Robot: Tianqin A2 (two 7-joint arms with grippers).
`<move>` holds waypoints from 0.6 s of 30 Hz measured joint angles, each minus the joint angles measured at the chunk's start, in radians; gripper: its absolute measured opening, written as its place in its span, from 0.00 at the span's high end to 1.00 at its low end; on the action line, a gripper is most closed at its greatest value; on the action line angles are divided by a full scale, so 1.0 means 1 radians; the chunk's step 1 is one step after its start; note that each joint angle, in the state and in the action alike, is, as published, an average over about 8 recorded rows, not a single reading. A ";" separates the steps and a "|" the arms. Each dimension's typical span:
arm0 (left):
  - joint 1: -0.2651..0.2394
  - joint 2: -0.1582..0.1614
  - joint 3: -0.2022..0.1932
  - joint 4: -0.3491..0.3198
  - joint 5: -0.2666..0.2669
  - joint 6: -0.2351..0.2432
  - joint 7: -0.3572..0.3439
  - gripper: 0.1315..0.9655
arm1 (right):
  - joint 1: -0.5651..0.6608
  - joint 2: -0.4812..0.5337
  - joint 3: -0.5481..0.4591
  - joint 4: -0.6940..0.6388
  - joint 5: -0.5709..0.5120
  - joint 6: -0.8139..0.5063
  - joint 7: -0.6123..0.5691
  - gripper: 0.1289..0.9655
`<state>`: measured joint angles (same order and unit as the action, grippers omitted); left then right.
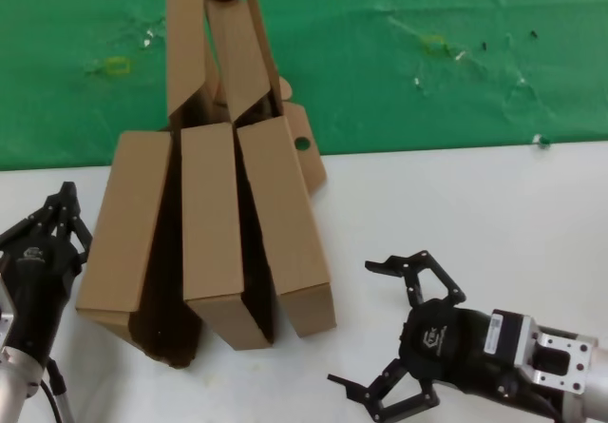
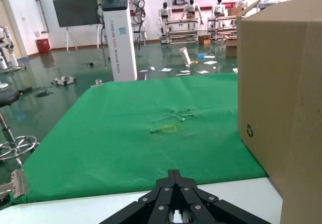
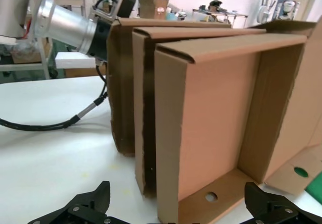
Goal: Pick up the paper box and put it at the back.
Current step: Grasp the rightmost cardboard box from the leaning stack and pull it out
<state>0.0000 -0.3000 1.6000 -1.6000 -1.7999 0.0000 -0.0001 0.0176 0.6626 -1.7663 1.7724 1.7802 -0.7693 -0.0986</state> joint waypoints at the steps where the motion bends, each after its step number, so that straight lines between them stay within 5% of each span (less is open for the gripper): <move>1: 0.000 0.000 0.000 0.000 0.000 0.000 0.000 0.98 | 0.002 0.002 -0.005 0.005 -0.002 0.002 0.003 0.01; 18: 0.000 0.000 0.000 0.000 0.000 0.000 -0.001 0.99 | 0.048 -0.004 -0.082 0.025 -0.029 0.031 0.037 0.19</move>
<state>0.0000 -0.3000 1.6000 -1.6000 -1.7998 0.0000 -0.0007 0.0660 0.6585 -1.8485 1.7974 1.7512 -0.7386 -0.0612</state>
